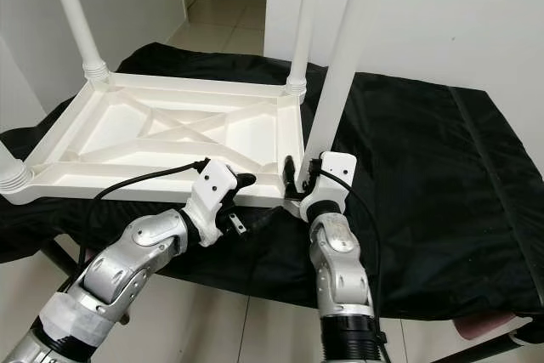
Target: Building children table
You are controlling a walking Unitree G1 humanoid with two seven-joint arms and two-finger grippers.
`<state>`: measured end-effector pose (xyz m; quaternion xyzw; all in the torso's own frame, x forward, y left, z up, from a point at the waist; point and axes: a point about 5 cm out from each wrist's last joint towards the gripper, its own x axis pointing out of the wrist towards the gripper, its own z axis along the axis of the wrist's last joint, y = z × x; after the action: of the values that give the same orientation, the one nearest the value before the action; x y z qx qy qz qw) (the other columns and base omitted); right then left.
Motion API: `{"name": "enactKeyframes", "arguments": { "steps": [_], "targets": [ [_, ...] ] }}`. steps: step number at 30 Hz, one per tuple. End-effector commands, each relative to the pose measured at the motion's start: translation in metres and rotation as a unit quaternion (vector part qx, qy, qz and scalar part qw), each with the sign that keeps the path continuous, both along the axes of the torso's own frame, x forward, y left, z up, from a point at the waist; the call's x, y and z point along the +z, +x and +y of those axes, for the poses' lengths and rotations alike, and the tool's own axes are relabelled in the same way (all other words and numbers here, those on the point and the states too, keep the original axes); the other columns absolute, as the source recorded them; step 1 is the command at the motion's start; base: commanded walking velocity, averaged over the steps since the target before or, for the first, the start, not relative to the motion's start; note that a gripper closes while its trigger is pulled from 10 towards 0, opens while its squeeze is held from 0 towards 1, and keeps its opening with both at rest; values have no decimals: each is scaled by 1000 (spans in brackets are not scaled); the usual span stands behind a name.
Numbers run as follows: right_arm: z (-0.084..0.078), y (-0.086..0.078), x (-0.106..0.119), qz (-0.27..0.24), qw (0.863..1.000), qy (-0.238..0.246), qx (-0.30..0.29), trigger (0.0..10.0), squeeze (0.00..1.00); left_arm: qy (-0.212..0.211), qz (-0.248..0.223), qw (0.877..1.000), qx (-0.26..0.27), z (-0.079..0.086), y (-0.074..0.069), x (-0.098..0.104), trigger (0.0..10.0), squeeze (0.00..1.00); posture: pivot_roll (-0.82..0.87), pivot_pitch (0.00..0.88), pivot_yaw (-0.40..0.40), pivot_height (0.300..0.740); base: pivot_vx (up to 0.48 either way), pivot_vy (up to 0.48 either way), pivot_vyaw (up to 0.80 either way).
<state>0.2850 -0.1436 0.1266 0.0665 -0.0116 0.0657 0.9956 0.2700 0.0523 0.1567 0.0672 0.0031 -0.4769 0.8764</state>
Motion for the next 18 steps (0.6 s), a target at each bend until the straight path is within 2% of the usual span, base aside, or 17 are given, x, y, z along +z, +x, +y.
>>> {"name": "enactKeyframes", "arguments": {
  "steps": [1,4,6,8,10,11,13,14,15,18],
  "targets": [
    [-12,1,3,1,999,-13,39,10000,0,15,3,999,-48,0,-5,-3,10000,0,-27,0,-54,740,0,0,0],
    [-16,2,5,-1,998,-23,53,10000,0,16,2,999,-44,2,-4,-3,10000,0,-27,0,-54,740,0,0,0],
    [-25,4,8,3,994,-42,97,10000,0,15,2,999,-35,5,-1,-1,10000,0,-22,0,-55,740,0,0,0],
    [-25,4,8,3,994,-42,97,10000,0,15,2,999,-35,5,-1,-1,10000,0,-22,0,-55,740,0,0,0],
    [-37,12,8,7,985,-85,152,10000,0,14,1,999,-32,5,1,0,10000,0,-24,0,-53,740,0,0,0],
    [-37,12,8,7,985,-85,152,10000,0,14,1,999,-32,5,1,0,10000,0,-24,0,-53,740,0,0,0],
    [-44,21,6,19,974,-111,195,10000,0,12,1,999,-34,3,0,1,10000,0,-21,0,-57,740,0,0,0],
    [-44,21,6,19,974,-111,195,10000,0,12,1,999,-34,3,0,1,10000,0,-21,0,-57,740,0,0,0],
    [-44,28,6,22,966,-127,224,10000,0,8,0,999,-36,0,-1,2,10000,0,-17,0,-58,740,0,0,0],
    [-43,32,7,22,963,-127,238,10000,0,6,0,999,-35,-1,-1,3,10000,0,-16,0,-58,740,0,0,0]
  ]
}}
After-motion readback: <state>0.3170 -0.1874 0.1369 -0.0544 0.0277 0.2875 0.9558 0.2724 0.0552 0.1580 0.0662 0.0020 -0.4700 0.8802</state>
